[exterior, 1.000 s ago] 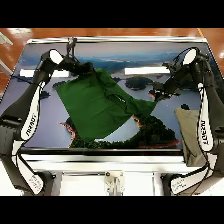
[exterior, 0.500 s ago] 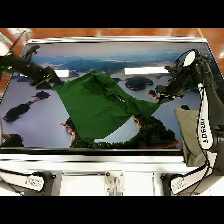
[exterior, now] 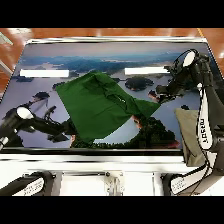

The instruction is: Fold the shirts.

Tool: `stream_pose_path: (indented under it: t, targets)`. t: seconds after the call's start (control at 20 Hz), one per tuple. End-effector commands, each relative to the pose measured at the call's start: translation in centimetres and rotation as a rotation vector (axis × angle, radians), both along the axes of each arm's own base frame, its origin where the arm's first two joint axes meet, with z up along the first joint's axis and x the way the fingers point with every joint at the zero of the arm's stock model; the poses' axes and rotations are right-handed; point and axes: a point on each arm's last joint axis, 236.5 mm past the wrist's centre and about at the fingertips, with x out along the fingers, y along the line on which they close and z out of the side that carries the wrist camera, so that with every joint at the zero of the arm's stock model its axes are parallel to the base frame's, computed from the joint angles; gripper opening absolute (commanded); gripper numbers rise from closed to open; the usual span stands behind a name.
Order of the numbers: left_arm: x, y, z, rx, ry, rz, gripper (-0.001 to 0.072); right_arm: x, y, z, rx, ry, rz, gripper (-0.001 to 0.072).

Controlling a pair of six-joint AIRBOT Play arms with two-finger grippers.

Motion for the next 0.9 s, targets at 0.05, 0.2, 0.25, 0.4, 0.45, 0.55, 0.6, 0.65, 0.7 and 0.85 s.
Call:
stream_pose_path:
  t: [0.05,0.2,0.25,0.4,0.45,0.55,0.6,0.65,0.7,0.85]
  targets:
    - [-0.7,-3.2,-3.4,-0.03,-0.029,0.086,0.0655,0.7,0.0,-0.1,-0.002,-0.028,0.0,0.0048]
    - [-0.4,-5.0,-4.9,-0.039,-0.007,0.108,0.0611,0.6,0.0,-0.1,-0.001,-0.027,0.005,0.0048]
    - [0.0,-5.5,-5.2,-0.044,-0.019,0.118,0.0611,0.6,0.0,-0.1,-0.001,-0.027,0.005,0.0048]
    - [2.1,-6.4,-5.2,-0.062,-0.079,0.183,0.0609,0.6,0.0,-0.1,-0.001,-0.027,0.005,0.0048]
    - [2.8,-6.6,-5.2,-0.061,-0.097,0.212,0.0526,0.6,0.0,-0.1,-0.001,-0.027,0.004,0.0048]
    - [3.4,-7.2,-4.6,-0.078,-0.122,0.212,0.0066,0.6,0.0,-0.1,-0.001,-0.025,0.005,0.0048]
    - [3.7,-7.6,-3.9,-0.089,-0.169,0.156,0.0036,0.4,0.0,-0.1,0.0,-0.02,0.005,0.0048]
    - [4.6,-8.1,-2.5,-0.104,-0.238,0.092,0.0035,0.2,0.4,0.1,0.016,-0.012,0.008,0.0048]
    - [5.9,-8.3,-0.4,-0.107,-0.316,0.047,0.0034,0.1,1.2,0.5,0.053,-0.012,0.012,0.0048]
    - [11.7,-7.7,11.5,-0.078,-0.671,-0.038,0.0033,0.9,1.9,4.2,0.118,-0.123,0.039,0.0048]
